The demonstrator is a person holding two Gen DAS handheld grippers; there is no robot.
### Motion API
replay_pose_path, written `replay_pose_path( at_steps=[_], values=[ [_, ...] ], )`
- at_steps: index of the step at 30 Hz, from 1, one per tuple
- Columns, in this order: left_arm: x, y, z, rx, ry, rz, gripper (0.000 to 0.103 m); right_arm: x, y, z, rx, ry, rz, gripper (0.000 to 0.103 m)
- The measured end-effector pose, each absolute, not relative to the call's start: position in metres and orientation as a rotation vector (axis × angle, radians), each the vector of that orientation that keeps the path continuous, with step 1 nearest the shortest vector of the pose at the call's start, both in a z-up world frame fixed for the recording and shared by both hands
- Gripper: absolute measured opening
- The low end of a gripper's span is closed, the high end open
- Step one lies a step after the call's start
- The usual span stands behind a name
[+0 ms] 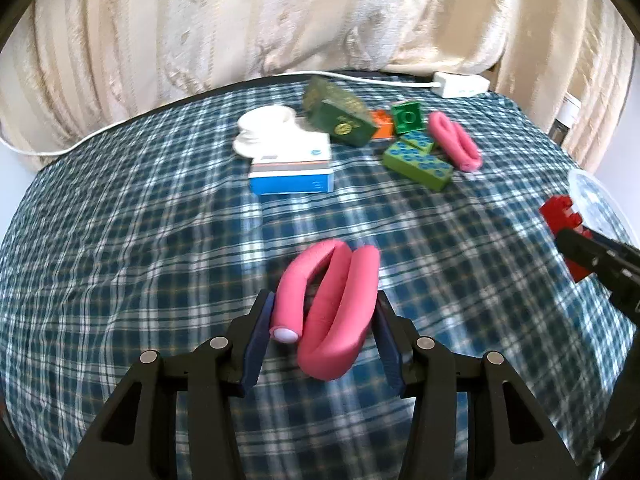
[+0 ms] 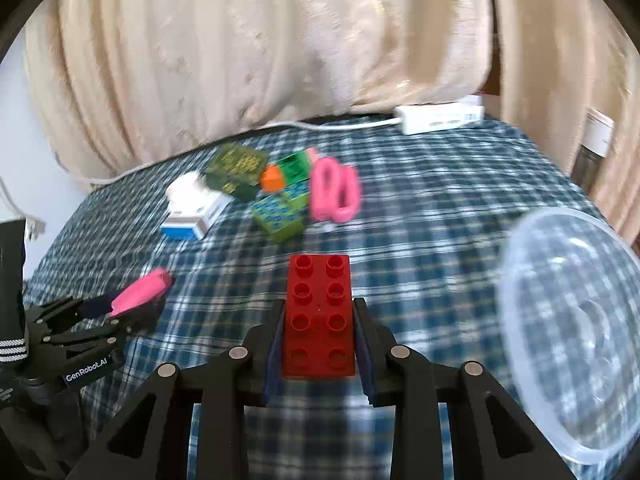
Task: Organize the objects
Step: 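Carry the red brick into the clear bowl and open the right gripper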
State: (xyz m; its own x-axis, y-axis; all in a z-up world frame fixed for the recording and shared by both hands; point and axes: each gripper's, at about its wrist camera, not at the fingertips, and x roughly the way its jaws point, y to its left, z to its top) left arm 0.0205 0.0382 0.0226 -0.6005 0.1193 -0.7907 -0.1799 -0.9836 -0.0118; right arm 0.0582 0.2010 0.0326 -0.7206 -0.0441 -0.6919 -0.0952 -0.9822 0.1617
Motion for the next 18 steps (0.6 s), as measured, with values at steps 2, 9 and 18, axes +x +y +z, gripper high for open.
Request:
replay_pose_path(
  at_steps=[2, 9, 18],
  values=[
    [0.023, 0.048, 0.026, -1.293, 0.129, 2.660, 0.050, 0.067, 0.215, 0.037, -1.125, 0.316, 2.861, 0.033],
    [0.025, 0.081, 0.039, -1.238, 0.198, 2.645, 0.050, 0.094, 0.260, 0.044, -1.018, 0.401, 2.805, 0.033],
    [0.025, 0.086, 0.036, -1.283, 0.177, 2.649, 0.050, 0.126, 0.311, 0.053, -0.882, 0.468, 2.738, 0.033]
  ],
)
